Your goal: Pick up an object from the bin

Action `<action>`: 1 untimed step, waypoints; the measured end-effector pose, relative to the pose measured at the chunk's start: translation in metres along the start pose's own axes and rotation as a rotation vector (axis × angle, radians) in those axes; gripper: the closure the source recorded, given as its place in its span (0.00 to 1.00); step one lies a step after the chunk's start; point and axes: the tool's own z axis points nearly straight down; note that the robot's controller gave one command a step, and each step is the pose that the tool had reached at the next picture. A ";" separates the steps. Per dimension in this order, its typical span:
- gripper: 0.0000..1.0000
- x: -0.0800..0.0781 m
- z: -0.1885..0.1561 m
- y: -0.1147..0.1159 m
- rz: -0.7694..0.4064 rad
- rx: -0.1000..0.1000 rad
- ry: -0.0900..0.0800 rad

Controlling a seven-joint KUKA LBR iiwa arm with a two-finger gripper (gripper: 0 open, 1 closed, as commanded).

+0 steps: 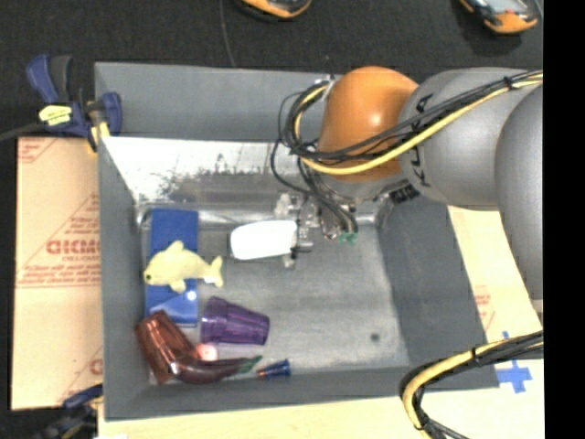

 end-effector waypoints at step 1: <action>1.00 -0.008 0.026 0.002 -0.009 0.000 -0.015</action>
Offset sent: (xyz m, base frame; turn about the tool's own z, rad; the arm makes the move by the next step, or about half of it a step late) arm -0.0096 -0.0051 0.1257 -0.0271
